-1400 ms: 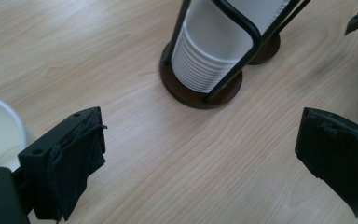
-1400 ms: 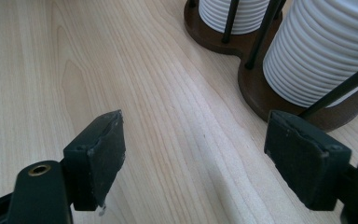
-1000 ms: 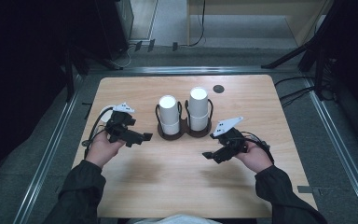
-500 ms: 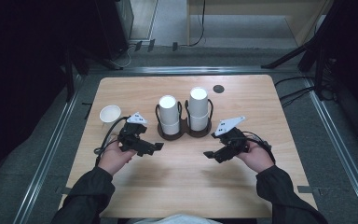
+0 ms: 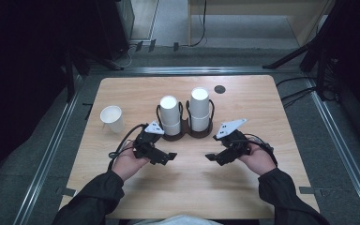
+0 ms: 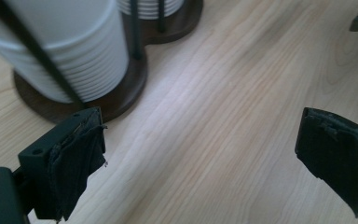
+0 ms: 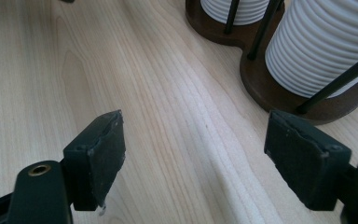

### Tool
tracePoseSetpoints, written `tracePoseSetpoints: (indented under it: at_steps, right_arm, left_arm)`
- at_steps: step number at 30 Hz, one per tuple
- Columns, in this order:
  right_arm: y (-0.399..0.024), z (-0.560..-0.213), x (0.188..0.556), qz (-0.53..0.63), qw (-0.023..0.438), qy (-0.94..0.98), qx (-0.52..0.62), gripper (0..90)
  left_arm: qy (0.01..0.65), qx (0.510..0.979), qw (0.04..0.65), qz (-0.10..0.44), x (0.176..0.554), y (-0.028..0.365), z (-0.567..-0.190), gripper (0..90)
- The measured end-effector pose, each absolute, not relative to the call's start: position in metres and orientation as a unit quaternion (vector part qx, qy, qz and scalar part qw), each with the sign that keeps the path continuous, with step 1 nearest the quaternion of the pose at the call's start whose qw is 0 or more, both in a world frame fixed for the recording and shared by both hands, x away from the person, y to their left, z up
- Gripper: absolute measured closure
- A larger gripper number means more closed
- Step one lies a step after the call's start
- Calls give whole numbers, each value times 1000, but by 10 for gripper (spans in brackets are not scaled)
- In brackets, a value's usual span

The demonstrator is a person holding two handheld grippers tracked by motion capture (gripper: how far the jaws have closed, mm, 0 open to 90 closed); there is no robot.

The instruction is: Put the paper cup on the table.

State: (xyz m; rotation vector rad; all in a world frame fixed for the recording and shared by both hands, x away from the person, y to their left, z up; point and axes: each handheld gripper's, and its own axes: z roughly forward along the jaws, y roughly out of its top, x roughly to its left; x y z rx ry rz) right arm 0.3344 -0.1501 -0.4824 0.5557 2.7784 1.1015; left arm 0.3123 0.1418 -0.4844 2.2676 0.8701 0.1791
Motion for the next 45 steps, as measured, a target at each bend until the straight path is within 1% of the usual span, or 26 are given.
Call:
tracePoseSetpoints:
  at_steps: [5, 10, 12, 17, 21, 27, 32, 45]
  right_arm:
    - [-151, -485, 329, 365, 48, 909, 194, 209]
    - [-152, -488, 324, 365, 48, 908, 202, 209]
    - [-152, -489, 322, 362, 47, 909, 201, 208]
    - [-151, -490, 318, 359, 47, 911, 199, 208]
    - [-150, -491, 315, 356, 46, 911, 201, 209]
    - [-151, -493, 313, 355, 44, 912, 200, 209]
    - [-148, -495, 311, 352, 43, 913, 200, 209]
    - [-149, -496, 309, 349, 42, 914, 202, 209]
  left_arm:
    - [314, 883, 344, 64, 312, 128, -487, 17]
    - [320, 878, 353, 50, 313, 116, -489, 17]
    - [315, 880, 353, 40, 313, 112, -489, 17]
    - [300, 885, 353, 39, 312, 103, -492, 18]
    - [291, 887, 356, 33, 313, 99, -493, 17]
    - [285, 889, 356, 40, 313, 94, -496, 17]
    - [286, 894, 343, 29, 316, 90, -501, 18]
    - [280, 896, 344, 18, 318, 88, -504, 18]
